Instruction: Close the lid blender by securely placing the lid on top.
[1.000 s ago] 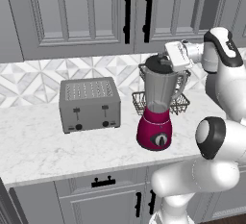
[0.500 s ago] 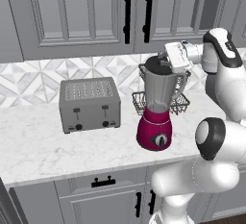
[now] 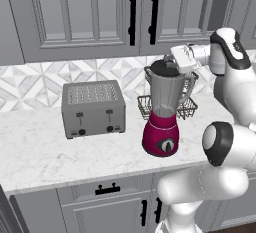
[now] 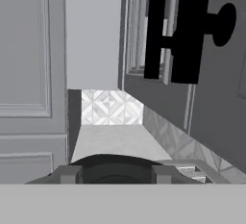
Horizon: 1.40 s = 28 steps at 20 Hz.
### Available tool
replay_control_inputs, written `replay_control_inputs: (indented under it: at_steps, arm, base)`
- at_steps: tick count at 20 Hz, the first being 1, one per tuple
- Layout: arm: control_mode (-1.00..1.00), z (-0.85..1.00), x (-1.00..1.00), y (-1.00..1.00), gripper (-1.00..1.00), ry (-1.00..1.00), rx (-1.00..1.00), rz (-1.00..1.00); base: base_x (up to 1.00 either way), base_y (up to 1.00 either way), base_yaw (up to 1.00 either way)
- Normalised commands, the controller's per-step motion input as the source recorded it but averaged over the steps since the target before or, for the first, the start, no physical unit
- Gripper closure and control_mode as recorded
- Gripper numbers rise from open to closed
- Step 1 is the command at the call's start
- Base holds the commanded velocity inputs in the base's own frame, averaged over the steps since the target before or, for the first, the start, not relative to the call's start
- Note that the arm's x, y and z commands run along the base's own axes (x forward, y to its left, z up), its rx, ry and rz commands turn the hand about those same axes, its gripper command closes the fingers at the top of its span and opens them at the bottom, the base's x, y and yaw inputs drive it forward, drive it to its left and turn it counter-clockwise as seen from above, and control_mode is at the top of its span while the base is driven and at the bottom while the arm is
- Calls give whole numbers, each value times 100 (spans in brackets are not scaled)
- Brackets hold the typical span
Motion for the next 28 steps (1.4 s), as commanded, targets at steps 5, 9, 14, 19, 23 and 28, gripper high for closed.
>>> replay_control_inputs:
  at_steps: [5,9,14,19,23,28]
  arm:
    - [-100,-8,-27,0,100,1,0,0]
    - [-100,-21,-9,0,100,-7,0,0]
    - [-100,-15,27,0,100,-1,0,0]
    - [-100,-11,20,0,100,0,0,0]
    - [-100,-15,0,0,100,0,0,0]
    - [-100,-15,-1,0,-100,-3,0,0]
  base:
    - [0,0,0]
    - [0,0,0]
    - [0,0,0]
    - [0,0,0]
    - [0,0,0]
    - [0,0,0]
